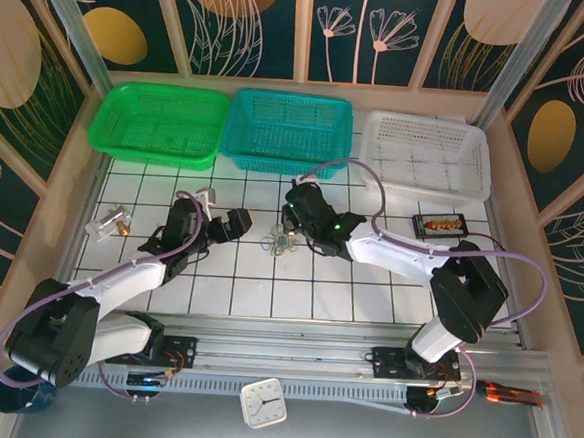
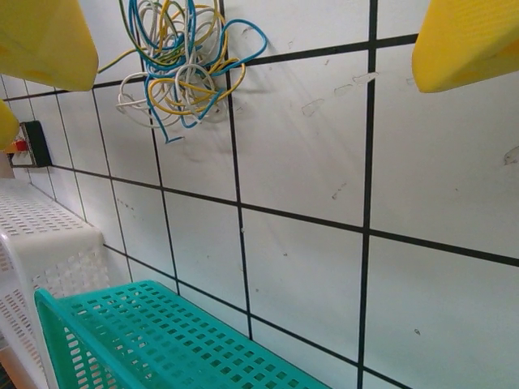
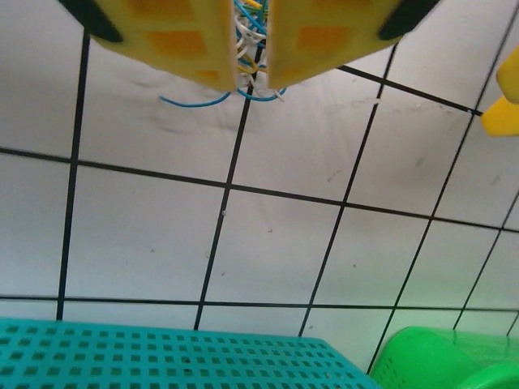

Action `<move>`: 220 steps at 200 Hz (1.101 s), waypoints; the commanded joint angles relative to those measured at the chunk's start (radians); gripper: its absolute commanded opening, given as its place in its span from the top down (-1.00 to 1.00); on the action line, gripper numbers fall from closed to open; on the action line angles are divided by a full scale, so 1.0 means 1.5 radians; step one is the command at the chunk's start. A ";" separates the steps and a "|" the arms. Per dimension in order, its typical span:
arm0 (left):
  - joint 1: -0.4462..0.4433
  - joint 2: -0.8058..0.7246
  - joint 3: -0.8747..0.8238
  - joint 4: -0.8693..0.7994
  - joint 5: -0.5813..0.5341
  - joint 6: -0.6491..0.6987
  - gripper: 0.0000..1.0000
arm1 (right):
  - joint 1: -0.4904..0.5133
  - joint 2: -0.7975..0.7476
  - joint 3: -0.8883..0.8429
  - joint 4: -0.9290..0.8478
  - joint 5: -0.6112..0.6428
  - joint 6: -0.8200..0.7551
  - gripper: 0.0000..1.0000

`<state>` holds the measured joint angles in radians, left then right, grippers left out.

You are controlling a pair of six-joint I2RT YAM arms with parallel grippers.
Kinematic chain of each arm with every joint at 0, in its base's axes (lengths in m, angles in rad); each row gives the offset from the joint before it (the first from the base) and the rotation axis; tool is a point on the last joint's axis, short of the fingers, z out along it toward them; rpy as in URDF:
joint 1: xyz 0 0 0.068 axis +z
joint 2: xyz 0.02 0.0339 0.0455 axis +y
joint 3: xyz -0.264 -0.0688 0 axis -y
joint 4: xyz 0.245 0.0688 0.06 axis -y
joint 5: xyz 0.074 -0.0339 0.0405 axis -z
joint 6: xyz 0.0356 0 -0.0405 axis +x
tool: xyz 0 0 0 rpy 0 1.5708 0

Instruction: Untangle the cables

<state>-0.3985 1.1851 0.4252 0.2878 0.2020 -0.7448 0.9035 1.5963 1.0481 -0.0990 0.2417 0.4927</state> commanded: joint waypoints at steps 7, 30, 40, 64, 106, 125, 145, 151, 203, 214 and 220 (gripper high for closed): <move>-0.002 0.006 0.001 0.015 0.007 0.010 -0.98 | 0.002 0.025 0.001 -0.024 -0.015 -0.012 0.28; -0.002 0.007 0.002 0.014 0.007 0.011 -0.98 | 0.003 0.047 0.009 -0.036 -0.012 -0.018 0.21; -0.002 0.006 0.004 0.012 0.006 0.010 -0.98 | 0.003 0.057 0.016 -0.039 -0.011 -0.020 0.20; -0.002 0.007 0.004 0.013 0.007 0.009 -0.98 | 0.004 0.081 0.033 -0.051 0.001 -0.028 0.20; -0.002 0.010 0.007 0.011 0.008 0.008 -0.98 | 0.007 0.104 0.050 -0.057 0.011 -0.036 0.20; -0.002 0.010 0.006 0.012 0.009 0.008 -0.98 | 0.007 0.113 0.057 -0.061 0.016 -0.037 0.21; -0.002 0.009 0.005 0.013 0.009 0.007 -0.98 | 0.008 0.118 0.063 -0.068 0.021 -0.036 0.22; -0.002 0.009 0.005 0.012 0.009 0.007 -0.98 | 0.010 0.116 0.063 -0.069 0.023 -0.036 0.22; -0.002 0.015 0.002 0.016 0.011 0.006 -0.98 | 0.021 0.091 0.056 -0.074 0.032 -0.030 0.22; -0.002 0.014 0.001 0.018 0.011 0.006 -0.98 | 0.024 0.092 0.052 -0.074 0.032 -0.028 0.22; -0.002 0.014 0.002 0.019 0.011 0.006 -0.98 | 0.025 0.093 0.051 -0.074 0.033 -0.028 0.23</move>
<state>-0.3985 1.1980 0.4252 0.2882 0.2020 -0.7452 0.9279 1.7588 1.1118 -0.1886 0.2607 0.4500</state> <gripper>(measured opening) 0.988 0.391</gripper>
